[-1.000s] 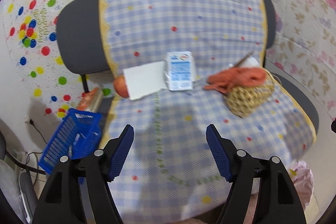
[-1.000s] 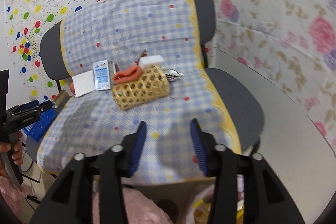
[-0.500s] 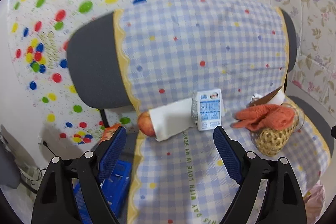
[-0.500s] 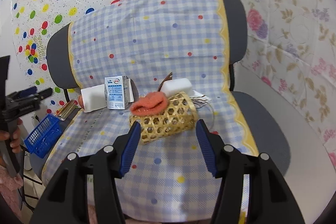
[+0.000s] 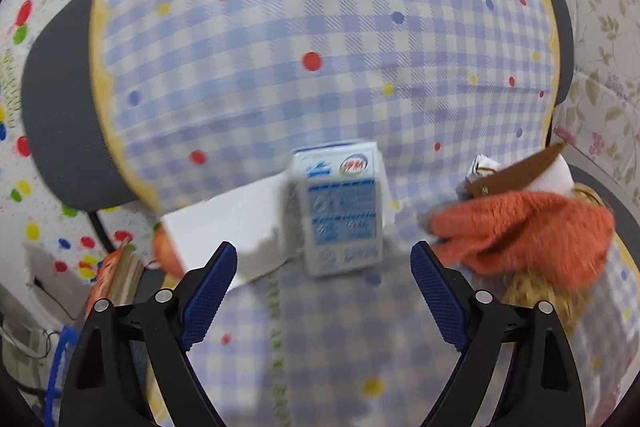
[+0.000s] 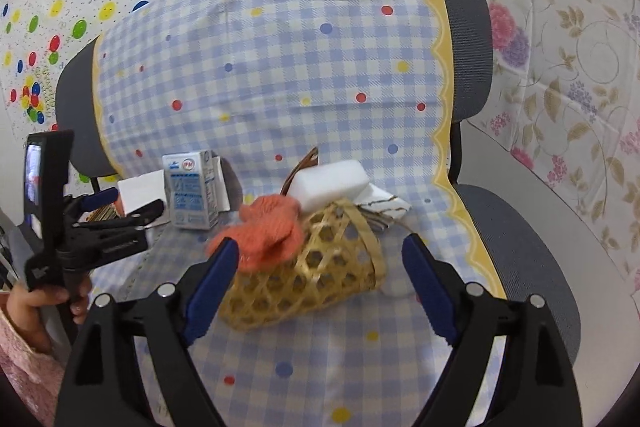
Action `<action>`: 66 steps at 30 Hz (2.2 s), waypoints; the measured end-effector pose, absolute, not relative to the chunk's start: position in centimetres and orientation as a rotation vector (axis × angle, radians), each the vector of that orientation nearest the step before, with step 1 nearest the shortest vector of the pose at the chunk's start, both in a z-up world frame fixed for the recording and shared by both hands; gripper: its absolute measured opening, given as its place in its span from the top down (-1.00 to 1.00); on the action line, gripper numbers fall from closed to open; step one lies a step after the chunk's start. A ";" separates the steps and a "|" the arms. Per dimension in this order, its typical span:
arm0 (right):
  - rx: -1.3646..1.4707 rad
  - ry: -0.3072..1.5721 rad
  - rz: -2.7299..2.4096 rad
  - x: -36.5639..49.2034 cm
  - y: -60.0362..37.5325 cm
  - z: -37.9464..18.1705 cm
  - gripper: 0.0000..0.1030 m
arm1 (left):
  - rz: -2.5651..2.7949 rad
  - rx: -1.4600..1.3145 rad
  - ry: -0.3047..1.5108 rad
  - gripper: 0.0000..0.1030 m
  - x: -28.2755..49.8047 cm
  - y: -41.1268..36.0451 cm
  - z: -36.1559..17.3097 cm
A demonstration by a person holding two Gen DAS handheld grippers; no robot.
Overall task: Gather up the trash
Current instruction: 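Reach the left gripper to the white milk carton and grasp it, then lift the milk carton with the left gripper while the right gripper grasps white paper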
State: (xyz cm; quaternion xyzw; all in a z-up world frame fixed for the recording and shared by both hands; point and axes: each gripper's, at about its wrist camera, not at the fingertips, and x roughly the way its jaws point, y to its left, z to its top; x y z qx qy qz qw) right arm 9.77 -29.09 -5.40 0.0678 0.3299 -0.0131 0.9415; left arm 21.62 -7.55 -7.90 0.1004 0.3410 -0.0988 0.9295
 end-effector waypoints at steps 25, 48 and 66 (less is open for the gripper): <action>0.133 0.686 -0.005 11.4 -29.5 -7.1 -0.50 | -0.215 0.156 0.745 -0.56 27.2 -7.4 -11.6; 0.042 0.751 0.138 23.7 -14.7 -8.3 -0.49 | -0.085 0.028 0.716 -0.56 21.5 6.2 -5.7; 0.223 0.863 0.143 32.5 -17.2 -14.4 -0.21 | -0.107 0.014 0.766 -0.57 25.0 5.8 -8.2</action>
